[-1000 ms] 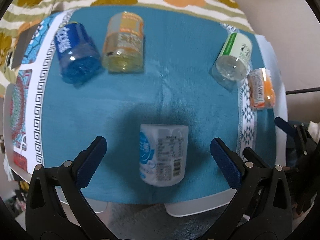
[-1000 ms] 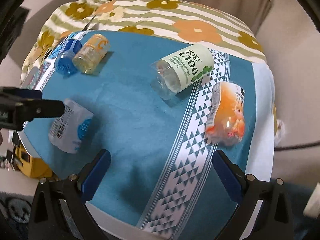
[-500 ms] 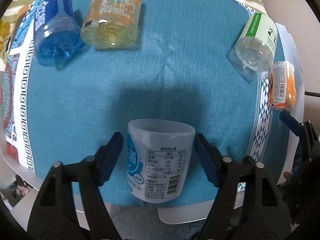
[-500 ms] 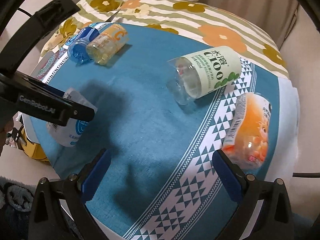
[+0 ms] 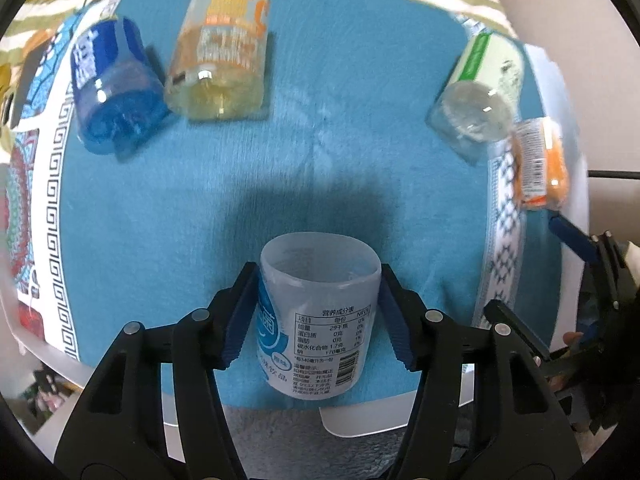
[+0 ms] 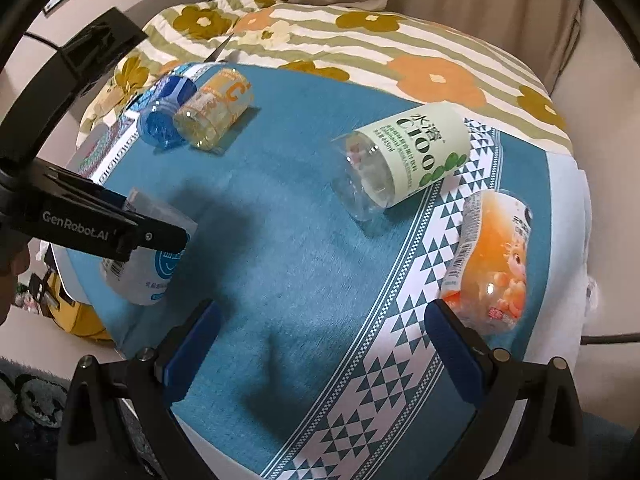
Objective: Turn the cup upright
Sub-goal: 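Rotate the left gripper to turn the white cup opening up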
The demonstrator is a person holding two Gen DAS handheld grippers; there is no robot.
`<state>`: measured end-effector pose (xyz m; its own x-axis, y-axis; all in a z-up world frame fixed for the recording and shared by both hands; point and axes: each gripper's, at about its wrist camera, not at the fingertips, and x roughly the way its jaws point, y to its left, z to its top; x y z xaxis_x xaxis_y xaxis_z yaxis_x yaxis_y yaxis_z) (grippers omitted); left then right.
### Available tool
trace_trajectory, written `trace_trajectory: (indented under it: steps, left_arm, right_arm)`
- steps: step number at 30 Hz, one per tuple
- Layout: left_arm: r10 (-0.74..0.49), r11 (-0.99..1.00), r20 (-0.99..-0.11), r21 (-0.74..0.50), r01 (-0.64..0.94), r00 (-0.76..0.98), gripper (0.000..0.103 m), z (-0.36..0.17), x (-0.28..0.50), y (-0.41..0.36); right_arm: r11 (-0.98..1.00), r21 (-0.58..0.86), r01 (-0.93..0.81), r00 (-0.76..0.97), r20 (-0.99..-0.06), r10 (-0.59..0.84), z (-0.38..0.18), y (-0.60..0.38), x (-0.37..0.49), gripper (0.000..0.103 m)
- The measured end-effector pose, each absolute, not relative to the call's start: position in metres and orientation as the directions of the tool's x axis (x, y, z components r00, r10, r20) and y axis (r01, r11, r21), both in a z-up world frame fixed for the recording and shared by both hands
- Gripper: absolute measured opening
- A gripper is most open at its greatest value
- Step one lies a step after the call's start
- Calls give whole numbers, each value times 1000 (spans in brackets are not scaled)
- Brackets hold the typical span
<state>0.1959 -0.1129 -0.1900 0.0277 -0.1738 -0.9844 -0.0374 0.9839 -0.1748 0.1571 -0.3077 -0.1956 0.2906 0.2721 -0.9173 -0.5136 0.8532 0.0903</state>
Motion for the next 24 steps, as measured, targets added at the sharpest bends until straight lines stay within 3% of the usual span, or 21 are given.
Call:
trace_trajectory:
  steps: [6,14,19,24]
  left_arm:
    - [-231,973,-943,-228,40,240,63,-156,188,-107]
    - [-198,980,-812,-150,131,549,63,-165,181,-99]
    - [-189,981,-746,-114,156,638,63,-174,186,-109]
    - [-168,982,-738,-66,178,654,63,-187,187,-117]
  right_arm:
    - [883,135,-450,314,-902,297,-182,-317,153,101]
    - [902,128,-412,363,-885,291,-178,-323,143,101]
    - [914,99,-394,379,-888,260,-186,-327,142,101]
    - [923,102,-372,385,-887,253,-191,-329,143,101]
